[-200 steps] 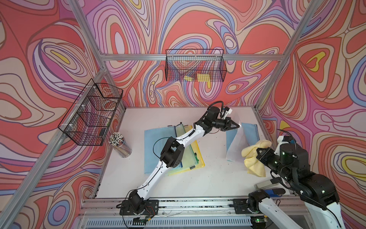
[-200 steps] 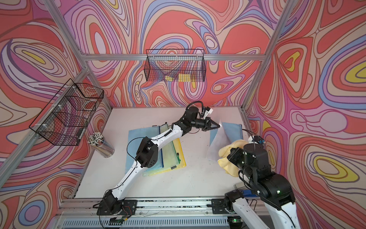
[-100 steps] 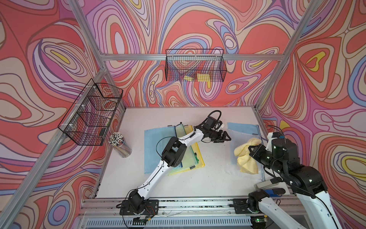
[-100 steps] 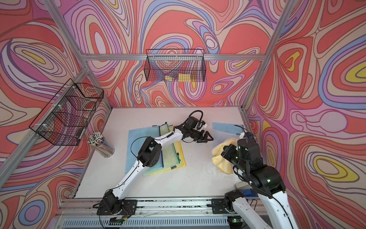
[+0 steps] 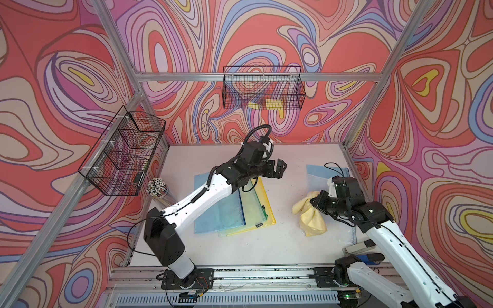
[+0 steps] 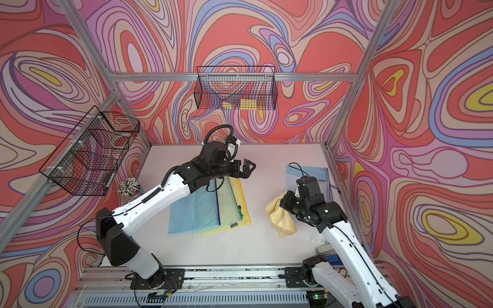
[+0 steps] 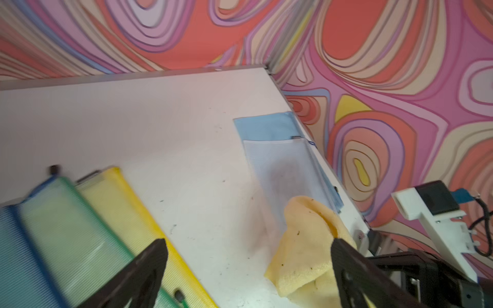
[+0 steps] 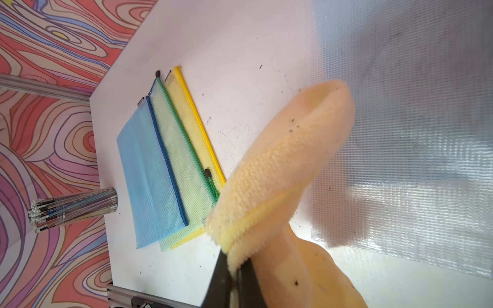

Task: Wipe the document bag
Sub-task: Pick up the document bag.

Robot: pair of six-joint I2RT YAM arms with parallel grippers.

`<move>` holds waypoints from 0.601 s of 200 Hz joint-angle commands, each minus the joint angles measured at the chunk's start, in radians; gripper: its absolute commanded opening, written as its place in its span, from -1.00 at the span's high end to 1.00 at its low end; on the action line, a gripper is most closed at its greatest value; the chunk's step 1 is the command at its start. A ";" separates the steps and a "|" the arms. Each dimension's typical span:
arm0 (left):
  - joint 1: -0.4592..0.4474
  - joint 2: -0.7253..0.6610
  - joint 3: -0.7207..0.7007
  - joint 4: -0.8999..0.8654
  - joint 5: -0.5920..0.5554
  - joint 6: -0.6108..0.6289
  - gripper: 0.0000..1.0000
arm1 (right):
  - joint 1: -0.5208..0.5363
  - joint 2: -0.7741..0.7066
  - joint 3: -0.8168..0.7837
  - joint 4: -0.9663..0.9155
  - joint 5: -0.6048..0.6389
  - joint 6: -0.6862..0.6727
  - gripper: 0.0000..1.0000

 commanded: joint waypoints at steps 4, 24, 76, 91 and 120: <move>0.030 0.108 -0.110 -0.344 -0.323 -0.018 -0.72 | -0.004 0.023 0.000 0.105 -0.057 -0.026 1.00; 0.054 0.175 -0.185 -0.352 -0.339 -0.050 -0.55 | -0.004 0.041 -0.002 0.116 -0.068 -0.029 1.00; 0.078 0.308 -0.199 -0.312 -0.338 -0.097 -0.37 | -0.003 0.004 -0.002 0.082 -0.055 -0.023 1.00; 0.083 0.330 -0.196 -0.295 -0.307 -0.095 -0.33 | -0.003 0.000 -0.003 0.073 -0.052 -0.024 1.00; 0.086 0.371 -0.199 -0.270 -0.296 -0.104 -0.16 | -0.003 -0.003 -0.011 0.070 -0.054 -0.022 1.00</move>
